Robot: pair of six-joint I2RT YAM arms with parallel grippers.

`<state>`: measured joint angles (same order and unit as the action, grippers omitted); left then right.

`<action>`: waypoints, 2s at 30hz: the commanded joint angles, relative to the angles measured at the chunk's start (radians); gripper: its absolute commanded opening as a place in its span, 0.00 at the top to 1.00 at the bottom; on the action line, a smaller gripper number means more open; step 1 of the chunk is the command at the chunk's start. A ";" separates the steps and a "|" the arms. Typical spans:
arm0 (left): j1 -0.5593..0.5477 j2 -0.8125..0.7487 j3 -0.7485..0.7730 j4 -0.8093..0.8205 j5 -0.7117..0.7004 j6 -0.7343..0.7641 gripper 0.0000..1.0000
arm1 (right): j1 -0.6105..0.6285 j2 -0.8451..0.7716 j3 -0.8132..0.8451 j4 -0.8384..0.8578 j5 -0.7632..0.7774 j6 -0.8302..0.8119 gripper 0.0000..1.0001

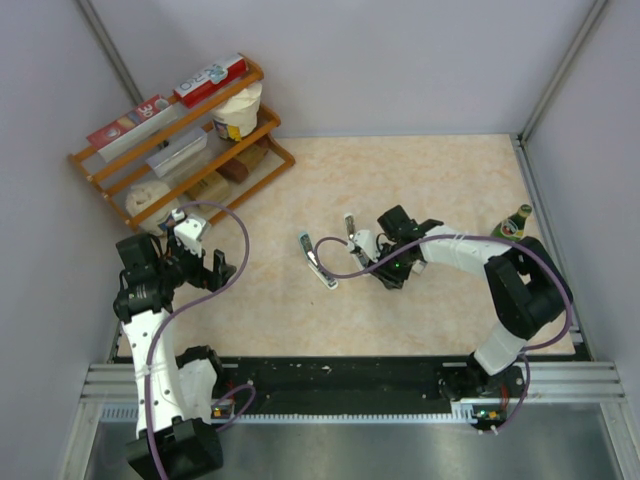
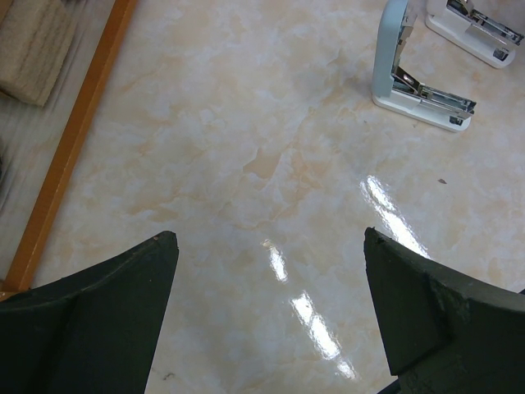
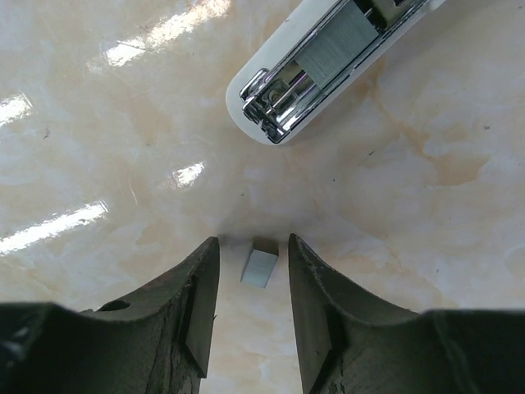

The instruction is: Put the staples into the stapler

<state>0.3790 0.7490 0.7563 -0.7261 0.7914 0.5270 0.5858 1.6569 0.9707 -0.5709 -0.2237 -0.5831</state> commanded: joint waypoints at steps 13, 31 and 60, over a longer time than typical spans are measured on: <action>0.004 0.009 -0.003 0.019 0.011 0.021 0.01 | -0.024 0.033 0.057 -0.095 0.026 0.049 0.68; 0.006 0.006 -0.003 0.017 0.014 0.022 0.01 | -0.023 0.035 0.066 -0.095 0.023 0.054 0.83; 0.006 0.010 0.000 0.017 0.014 0.022 0.01 | -0.024 0.003 0.079 -0.053 -0.020 0.097 0.74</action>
<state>0.3790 0.7578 0.7563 -0.7261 0.7918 0.5312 0.5667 1.6825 1.0157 -0.6510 -0.2127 -0.4973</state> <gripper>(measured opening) 0.986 0.294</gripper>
